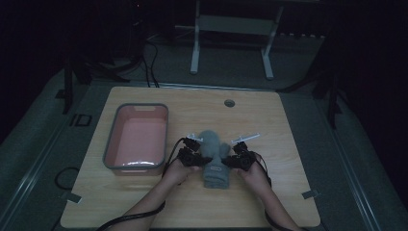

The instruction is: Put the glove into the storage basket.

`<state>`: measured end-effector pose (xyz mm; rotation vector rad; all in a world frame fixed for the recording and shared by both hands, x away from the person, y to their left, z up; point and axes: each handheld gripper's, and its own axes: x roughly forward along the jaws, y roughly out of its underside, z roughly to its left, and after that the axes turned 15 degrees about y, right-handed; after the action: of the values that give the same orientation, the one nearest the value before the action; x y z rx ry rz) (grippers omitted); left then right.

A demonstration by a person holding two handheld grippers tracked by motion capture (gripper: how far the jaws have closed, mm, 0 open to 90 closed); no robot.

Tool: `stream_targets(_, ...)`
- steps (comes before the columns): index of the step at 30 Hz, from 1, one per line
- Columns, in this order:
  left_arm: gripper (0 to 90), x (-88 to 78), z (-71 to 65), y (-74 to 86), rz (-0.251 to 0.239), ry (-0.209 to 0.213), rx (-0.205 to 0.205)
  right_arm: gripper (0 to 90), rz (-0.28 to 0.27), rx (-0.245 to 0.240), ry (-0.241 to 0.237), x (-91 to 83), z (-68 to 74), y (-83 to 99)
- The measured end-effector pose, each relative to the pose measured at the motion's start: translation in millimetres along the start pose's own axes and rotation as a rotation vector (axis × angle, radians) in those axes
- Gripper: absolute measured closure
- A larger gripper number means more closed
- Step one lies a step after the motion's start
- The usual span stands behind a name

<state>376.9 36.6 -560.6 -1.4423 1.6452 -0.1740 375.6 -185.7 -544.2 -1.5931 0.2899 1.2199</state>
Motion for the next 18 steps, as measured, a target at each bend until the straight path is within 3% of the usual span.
stream_targets(3, 77.9, -1.9, -0.5, -1.3, -0.002, 0.011, -0.008, 77.8, -0.010, -0.008, 0.005, -1.8, 0.8, 0.8)
stream_targets(8, 80.4, -6.6, -2.3, -0.9, -0.038, 0.034, -0.026, 80.3, -0.033, -0.008, -0.004, -6.4, -0.2, 1.2)
stream_targets(10, 80.7, -9.4, -6.0, -1.8, -0.050, 0.041, -0.017, 80.8, -0.048, 0.022, -0.033, -9.7, -2.7, 2.1)
stream_targets(18, 80.8, -23.0, -21.8, -13.7, -0.097, 0.065, 0.019, 81.7, -0.093, 0.018, -0.045, -31.7, -2.1, -3.8)
